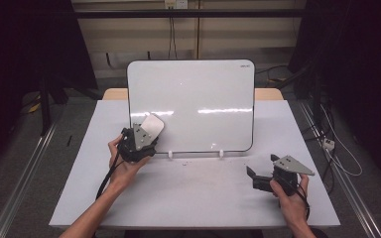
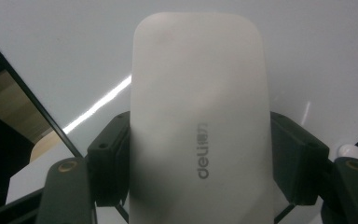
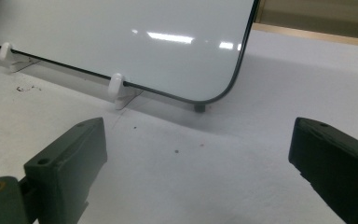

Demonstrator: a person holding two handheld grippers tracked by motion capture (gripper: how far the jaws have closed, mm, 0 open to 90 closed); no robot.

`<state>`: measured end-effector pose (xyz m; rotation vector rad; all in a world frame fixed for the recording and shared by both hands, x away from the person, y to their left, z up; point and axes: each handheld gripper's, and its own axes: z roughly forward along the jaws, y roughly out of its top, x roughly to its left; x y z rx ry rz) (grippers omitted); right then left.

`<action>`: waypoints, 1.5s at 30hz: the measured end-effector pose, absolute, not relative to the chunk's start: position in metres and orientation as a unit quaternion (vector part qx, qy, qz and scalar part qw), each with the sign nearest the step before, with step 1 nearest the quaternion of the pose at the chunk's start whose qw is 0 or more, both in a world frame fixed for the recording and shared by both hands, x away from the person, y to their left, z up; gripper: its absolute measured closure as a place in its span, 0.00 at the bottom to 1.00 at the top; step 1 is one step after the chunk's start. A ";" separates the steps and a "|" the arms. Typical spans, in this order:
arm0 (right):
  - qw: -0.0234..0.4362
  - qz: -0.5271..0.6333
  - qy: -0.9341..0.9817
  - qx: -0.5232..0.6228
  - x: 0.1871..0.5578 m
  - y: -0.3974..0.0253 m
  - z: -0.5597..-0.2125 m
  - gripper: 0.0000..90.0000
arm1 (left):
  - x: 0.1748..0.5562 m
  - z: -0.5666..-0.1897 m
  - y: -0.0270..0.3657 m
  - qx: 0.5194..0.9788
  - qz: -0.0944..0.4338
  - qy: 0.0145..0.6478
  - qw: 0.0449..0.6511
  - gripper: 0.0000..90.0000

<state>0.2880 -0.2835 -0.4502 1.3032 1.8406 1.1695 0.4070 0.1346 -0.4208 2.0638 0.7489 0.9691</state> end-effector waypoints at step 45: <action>0.297 0.439 0.694 0.488 0.289 -0.283 -0.450 0.05 | 0.404 -0.398 0.158 0.784 0.277 0.369 0.414 0.12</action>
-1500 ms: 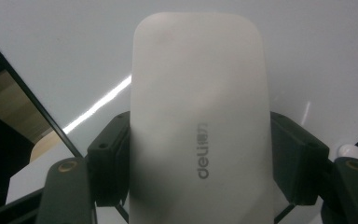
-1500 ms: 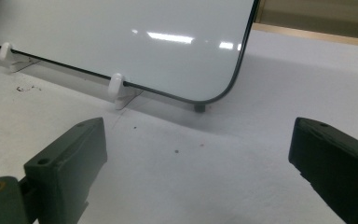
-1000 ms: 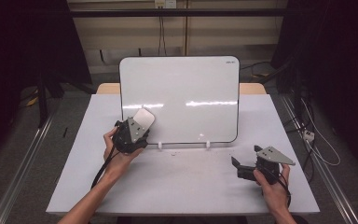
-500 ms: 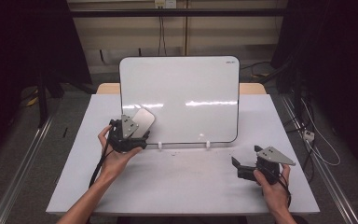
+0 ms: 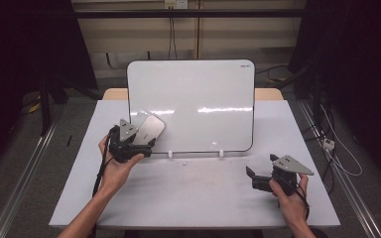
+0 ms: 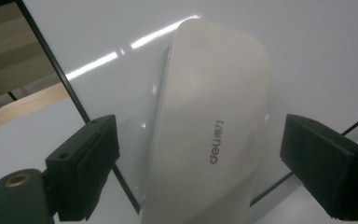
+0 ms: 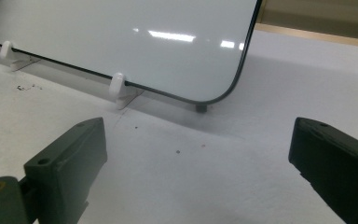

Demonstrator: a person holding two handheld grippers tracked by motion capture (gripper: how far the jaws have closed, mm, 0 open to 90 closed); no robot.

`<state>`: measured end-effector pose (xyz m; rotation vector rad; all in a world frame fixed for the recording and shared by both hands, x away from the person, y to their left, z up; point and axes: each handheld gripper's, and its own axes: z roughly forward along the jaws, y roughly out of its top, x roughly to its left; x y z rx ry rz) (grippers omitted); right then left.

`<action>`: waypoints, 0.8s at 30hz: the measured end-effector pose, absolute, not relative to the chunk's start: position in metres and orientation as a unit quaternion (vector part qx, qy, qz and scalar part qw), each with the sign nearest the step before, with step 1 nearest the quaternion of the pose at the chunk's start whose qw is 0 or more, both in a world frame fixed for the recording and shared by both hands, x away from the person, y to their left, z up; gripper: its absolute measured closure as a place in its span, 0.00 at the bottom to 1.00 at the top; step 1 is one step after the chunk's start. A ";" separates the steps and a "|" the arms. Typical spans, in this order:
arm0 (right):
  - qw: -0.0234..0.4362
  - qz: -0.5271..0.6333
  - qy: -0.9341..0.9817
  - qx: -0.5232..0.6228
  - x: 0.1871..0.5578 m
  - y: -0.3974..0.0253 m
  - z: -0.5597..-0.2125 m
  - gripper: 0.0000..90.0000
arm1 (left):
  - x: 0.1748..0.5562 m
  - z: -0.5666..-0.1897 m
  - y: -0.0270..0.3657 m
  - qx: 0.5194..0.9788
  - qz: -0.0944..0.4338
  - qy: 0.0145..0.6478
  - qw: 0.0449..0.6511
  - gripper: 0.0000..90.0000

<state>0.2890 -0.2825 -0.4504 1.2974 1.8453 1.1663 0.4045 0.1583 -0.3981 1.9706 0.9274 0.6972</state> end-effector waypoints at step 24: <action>0.292 0.439 0.697 0.486 0.290 -0.281 -0.451 0.05 | 0.371 -0.391 0.183 0.774 0.250 0.374 0.446 0.06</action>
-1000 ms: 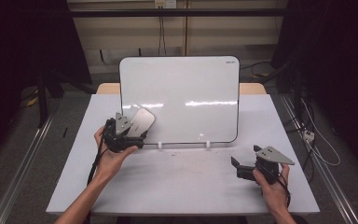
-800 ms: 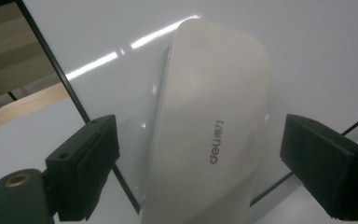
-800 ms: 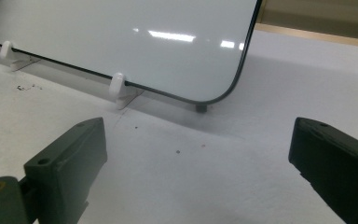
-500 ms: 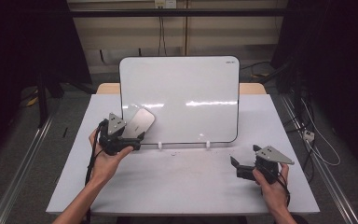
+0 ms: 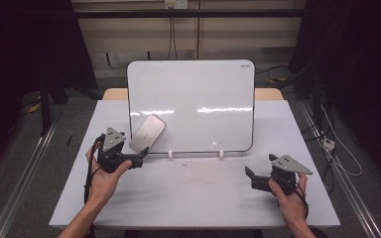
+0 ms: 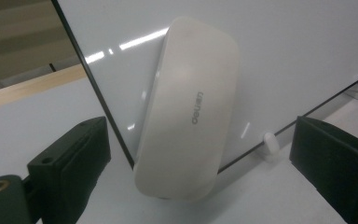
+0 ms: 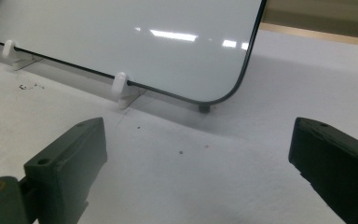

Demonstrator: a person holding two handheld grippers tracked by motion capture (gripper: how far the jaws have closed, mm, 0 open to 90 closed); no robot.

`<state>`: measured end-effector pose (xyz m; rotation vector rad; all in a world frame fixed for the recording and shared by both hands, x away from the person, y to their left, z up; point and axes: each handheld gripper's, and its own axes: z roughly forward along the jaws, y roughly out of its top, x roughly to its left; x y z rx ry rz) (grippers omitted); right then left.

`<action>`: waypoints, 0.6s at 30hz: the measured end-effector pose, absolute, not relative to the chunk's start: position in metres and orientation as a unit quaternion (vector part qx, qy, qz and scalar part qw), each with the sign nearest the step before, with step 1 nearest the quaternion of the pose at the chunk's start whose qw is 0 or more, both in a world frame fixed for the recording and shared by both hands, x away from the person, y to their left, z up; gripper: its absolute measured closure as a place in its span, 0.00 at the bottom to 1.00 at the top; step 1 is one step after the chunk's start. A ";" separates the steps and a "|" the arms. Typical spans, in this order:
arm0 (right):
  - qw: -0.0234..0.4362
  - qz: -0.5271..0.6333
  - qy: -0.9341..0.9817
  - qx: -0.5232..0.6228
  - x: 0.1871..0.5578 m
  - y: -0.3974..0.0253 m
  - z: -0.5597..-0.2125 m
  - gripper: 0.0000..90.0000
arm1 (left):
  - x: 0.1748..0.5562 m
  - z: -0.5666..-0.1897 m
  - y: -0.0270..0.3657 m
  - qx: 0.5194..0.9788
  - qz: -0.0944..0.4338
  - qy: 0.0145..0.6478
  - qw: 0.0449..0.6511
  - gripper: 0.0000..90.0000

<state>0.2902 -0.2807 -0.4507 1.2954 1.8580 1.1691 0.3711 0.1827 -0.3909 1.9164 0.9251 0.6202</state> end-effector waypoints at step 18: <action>0.291 0.438 0.697 0.487 0.290 -0.281 -0.451 0.05 | 0.340 -0.406 0.207 0.759 0.253 0.391 0.455 0.07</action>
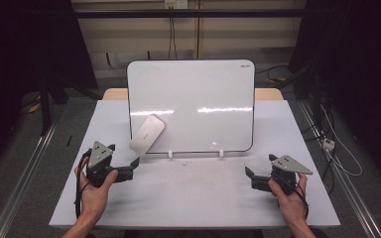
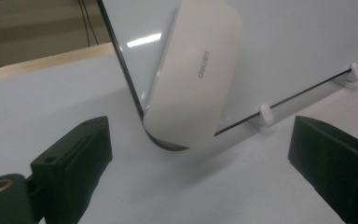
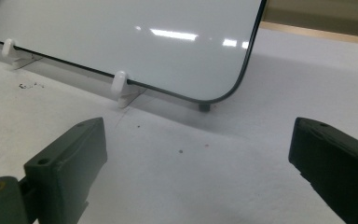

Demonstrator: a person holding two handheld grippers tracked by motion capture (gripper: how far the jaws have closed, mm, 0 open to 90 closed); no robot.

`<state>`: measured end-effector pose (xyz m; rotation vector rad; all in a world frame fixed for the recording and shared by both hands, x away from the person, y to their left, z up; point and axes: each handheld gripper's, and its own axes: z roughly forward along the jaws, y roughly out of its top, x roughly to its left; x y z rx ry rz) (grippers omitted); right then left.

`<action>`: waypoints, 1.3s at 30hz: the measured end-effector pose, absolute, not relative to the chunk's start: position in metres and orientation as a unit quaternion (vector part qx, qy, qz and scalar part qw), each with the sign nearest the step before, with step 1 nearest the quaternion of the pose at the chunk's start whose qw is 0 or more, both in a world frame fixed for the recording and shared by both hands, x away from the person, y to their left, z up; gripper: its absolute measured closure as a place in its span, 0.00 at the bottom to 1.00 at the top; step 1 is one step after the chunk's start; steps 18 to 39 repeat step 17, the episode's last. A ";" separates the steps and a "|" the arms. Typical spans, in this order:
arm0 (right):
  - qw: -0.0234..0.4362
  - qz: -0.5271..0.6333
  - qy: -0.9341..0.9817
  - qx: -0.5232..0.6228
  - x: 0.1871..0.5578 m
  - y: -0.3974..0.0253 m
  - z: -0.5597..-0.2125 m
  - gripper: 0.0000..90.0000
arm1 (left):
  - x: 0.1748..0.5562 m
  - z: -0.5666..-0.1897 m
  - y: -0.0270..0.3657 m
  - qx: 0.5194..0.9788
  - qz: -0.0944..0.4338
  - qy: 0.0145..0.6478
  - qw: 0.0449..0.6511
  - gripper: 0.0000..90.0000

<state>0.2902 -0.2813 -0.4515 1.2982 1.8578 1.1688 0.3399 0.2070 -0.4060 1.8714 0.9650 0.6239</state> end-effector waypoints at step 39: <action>0.293 0.435 0.697 0.489 0.285 -0.284 -0.451 0.05 | 0.320 -0.423 0.218 0.756 0.252 0.404 0.449 0.06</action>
